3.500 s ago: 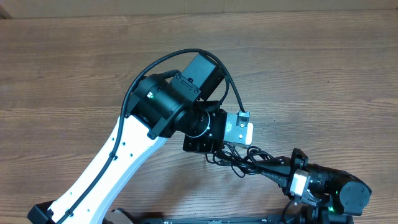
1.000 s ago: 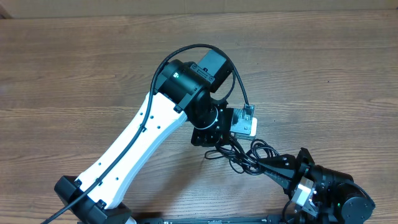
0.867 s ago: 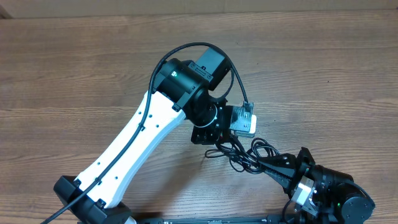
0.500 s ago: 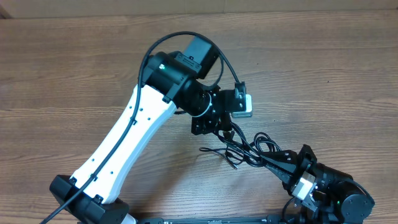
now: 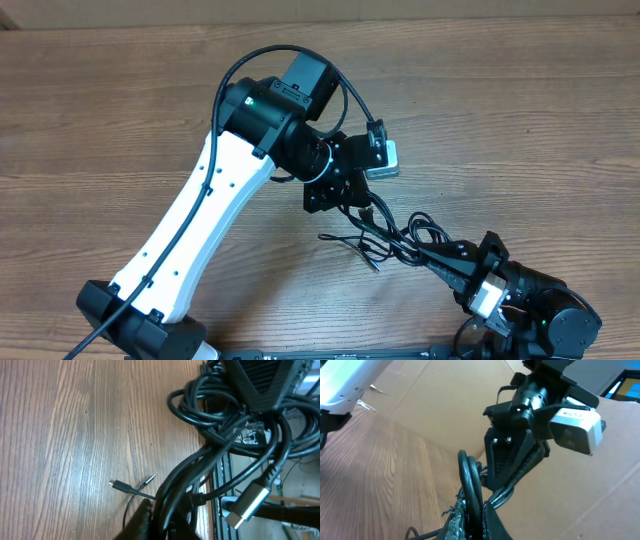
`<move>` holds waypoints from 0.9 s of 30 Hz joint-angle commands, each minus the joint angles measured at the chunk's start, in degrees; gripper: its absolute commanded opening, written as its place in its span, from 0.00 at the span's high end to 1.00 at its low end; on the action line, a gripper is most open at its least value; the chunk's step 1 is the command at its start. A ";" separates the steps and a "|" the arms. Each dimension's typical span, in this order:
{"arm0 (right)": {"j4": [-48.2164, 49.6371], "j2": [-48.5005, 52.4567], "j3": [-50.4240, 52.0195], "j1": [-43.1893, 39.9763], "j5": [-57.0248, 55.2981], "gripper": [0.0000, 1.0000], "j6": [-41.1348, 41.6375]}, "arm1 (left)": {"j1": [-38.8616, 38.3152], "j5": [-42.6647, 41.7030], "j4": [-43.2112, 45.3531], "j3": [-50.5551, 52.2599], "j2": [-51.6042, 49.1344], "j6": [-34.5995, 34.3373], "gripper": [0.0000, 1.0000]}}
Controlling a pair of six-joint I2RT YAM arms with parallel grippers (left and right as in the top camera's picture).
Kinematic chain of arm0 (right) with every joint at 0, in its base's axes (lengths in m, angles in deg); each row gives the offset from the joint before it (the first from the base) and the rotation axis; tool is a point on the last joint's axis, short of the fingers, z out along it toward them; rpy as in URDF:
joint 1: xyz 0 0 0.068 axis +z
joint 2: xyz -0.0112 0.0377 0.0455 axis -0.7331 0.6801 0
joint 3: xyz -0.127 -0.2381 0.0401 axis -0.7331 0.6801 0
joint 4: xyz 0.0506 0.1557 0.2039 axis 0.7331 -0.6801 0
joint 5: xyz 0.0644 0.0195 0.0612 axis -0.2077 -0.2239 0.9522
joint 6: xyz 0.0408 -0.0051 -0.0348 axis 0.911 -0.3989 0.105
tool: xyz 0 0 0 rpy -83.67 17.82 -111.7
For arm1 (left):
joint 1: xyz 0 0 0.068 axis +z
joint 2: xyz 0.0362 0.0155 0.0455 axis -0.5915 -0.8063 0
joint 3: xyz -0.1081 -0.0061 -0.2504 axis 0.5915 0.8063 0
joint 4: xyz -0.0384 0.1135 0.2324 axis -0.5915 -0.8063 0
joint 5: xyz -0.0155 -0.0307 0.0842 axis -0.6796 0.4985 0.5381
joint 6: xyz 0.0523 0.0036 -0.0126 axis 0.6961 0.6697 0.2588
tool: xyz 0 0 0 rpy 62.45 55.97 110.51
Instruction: Untangle cables
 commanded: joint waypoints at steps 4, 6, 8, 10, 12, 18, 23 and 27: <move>0.39 -0.81 -0.66 0.28 5.18 0.96 0.44 | 3.80 3.69 0.44 -0.37 -0.09 -1.79 0.73; 0.39 -0.83 -0.66 0.28 5.18 0.96 0.44 | 3.80 3.69 0.46 -0.37 -0.09 -1.77 0.72; 0.39 -0.81 -0.66 0.28 5.18 0.96 0.44 | 3.80 3.72 0.46 -0.37 -0.09 -1.77 0.75; 0.39 -0.81 -0.66 0.28 5.18 0.96 0.44 | 3.80 3.72 0.44 -0.37 -0.09 -1.79 0.76; 0.39 -0.81 -0.66 0.28 5.18 0.96 0.44 | 3.80 3.72 0.42 -0.37 -0.09 -1.77 0.76; 0.39 -0.81 -0.66 0.28 5.18 0.96 0.44 | 3.78 3.69 -1.99 -0.37 -0.09 -1.64 0.64; 0.33 -0.81 -0.66 0.28 5.16 0.96 0.44 | 3.78 3.85 -5.81 -0.37 -0.09 0.48 0.41; -0.09 -0.81 -0.66 0.28 5.16 0.96 0.44 | 3.80 0.96 -6.25 -0.87 -0.07 0.68 0.14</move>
